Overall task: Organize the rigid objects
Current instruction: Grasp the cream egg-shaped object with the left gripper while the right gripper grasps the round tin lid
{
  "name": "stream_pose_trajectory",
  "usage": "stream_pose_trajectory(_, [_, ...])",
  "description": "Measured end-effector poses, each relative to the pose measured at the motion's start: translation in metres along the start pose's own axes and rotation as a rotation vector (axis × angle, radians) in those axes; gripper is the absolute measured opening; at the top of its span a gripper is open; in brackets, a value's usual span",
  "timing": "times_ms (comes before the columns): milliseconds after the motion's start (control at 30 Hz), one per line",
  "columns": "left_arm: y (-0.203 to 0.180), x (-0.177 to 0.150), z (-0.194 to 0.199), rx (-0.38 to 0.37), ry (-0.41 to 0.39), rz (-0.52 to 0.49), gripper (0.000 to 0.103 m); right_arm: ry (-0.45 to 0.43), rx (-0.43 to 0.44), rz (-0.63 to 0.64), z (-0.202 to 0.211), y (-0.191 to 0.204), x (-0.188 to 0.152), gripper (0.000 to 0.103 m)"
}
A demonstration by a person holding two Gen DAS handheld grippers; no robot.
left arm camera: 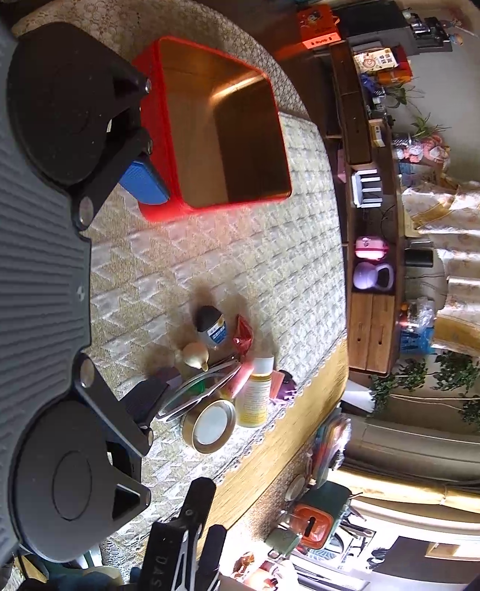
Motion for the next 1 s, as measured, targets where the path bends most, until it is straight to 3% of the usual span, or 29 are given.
stream_pose_trajectory(400, [-0.029, 0.023, -0.076, -0.024, 0.045, -0.049, 0.102, 0.097, 0.035, 0.051, -0.056, -0.018, -0.014, 0.08])
stream_pose_trajectory(533, [-0.035, 0.023, -0.097, -0.041, 0.067, -0.019, 0.102, 0.125, 0.049, 0.08, -0.071, -0.018, -0.019, 0.079])
stream_pose_trajectory(767, [-0.035, 0.023, -0.122, 0.014, 0.101, -0.005, 0.101, 0.13, 0.067, 0.116, -0.087, -0.016, -0.02, 0.077])
stream_pose_trajectory(900, [-0.039, 0.021, -0.131, 0.019, 0.119, -0.023, 0.084, 0.132, 0.071, 0.129, -0.092, -0.013, -0.018, 0.075])
stream_pose_trajectory(1000, [-0.039, 0.02, -0.135, -0.02, 0.136, 0.002, 0.072, 0.129, 0.077, 0.127, -0.096, -0.014, -0.017, 0.074])
Point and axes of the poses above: each gripper's, at about its wrist camera, not at the fingertips, and z roughly against the way its jaws point, y to its left, x to its top, the point moved 4 cm from there along -z, roughly the way its jaws point
